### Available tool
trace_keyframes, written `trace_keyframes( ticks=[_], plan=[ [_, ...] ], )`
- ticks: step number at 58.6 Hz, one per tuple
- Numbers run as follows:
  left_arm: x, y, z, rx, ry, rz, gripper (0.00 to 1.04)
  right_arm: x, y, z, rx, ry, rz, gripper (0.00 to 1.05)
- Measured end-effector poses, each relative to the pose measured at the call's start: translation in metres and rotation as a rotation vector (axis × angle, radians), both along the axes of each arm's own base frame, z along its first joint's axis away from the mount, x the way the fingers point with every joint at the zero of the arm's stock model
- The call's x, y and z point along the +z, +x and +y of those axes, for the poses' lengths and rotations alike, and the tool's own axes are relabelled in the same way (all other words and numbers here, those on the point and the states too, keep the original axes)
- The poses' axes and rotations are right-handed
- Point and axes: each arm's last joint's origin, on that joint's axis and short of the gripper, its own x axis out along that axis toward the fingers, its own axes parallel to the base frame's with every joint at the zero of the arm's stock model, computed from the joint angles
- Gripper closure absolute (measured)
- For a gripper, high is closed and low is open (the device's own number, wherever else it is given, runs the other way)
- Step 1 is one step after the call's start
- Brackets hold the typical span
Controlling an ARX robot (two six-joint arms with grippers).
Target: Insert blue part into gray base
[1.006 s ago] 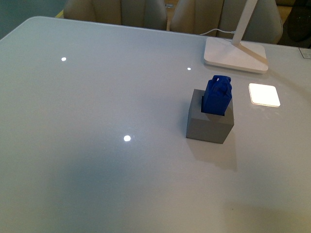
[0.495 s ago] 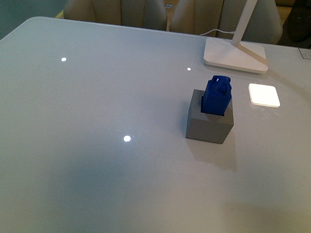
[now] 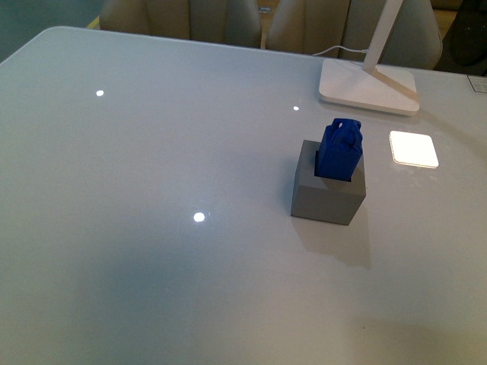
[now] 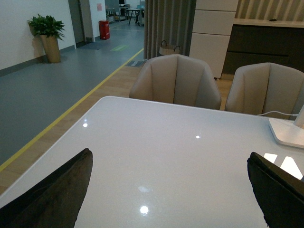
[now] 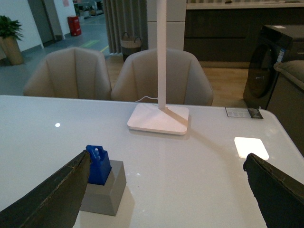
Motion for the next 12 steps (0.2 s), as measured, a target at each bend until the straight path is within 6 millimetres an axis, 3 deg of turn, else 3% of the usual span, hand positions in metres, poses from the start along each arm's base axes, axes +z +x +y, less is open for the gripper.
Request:
trace_keyframes(
  ticks=[12],
  plan=[
    [0.0,0.0,0.0,0.0,0.0,0.0,0.07,0.0,0.0,0.0,0.0,0.0,0.0,0.09]
  ],
)
